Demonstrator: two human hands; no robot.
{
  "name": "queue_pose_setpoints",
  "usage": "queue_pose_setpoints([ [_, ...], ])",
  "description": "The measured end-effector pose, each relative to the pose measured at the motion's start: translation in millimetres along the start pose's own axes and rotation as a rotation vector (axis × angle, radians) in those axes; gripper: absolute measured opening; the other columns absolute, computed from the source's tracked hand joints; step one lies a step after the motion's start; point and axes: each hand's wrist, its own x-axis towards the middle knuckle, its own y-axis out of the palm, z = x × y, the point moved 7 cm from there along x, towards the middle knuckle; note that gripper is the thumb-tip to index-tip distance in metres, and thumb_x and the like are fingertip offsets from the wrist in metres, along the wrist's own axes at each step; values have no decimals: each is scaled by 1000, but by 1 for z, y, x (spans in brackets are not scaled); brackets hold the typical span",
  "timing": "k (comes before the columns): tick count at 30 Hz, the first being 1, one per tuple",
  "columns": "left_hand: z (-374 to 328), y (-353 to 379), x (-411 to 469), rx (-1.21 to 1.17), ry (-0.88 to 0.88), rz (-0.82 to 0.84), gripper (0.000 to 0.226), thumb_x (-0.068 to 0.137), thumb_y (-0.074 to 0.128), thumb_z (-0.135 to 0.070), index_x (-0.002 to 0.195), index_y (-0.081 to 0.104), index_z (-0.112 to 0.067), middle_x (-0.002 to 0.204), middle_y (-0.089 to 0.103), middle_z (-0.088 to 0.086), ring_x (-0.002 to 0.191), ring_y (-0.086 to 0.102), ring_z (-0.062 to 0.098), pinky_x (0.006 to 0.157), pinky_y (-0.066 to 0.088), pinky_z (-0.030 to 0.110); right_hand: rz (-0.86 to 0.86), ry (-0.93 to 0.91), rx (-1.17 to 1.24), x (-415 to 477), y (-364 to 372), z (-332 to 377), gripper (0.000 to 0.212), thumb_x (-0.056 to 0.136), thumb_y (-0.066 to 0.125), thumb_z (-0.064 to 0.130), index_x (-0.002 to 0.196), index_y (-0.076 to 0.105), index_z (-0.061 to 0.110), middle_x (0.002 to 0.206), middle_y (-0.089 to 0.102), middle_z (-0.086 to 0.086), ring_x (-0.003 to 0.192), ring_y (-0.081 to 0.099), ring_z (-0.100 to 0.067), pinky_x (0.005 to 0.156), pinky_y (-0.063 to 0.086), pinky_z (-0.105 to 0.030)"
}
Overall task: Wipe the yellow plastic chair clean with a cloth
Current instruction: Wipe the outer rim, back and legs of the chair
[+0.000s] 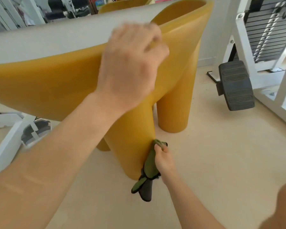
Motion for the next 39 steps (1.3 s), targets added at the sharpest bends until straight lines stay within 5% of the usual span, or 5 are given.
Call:
queue_pose_setpoints([
  [7,5,45,-145,-545,-465,776,24,89,56,-13,105,71,-23,101,68,-8,91,62,15,79,51,35,110,-265,116,-30,-43,110,22,97,55,29,88,75,28,85,76,8,86,71,-11,78,56,-28],
  [14,26,43,-201,-865,-906,747,25,89,63,-18,108,65,-35,92,69,-14,86,62,2,76,49,16,78,-529,228,-59,2,118,28,98,51,32,121,67,32,125,66,6,121,57,-10,107,43,-38],
  [24,31,-51,-139,-347,-315,168,29,82,54,12,95,75,-3,96,70,11,82,65,33,70,52,40,-155,-761,-413,-46,49,44,61,100,34,29,151,7,47,152,33,2,146,21,-16,119,22,-42],
  [30,75,-96,-87,-88,-301,185,27,96,51,-18,120,63,-16,114,62,15,97,60,41,84,49,54,-208,-474,126,-60,6,101,43,104,37,19,141,42,39,120,46,40,110,46,23,88,34,4],
  [39,136,-68,-97,-37,-439,365,57,92,40,-60,102,61,-8,83,59,8,79,52,28,74,40,43,-77,-911,-189,-114,-5,254,66,93,44,9,139,35,56,63,53,1,49,45,-6,48,43,-19],
])
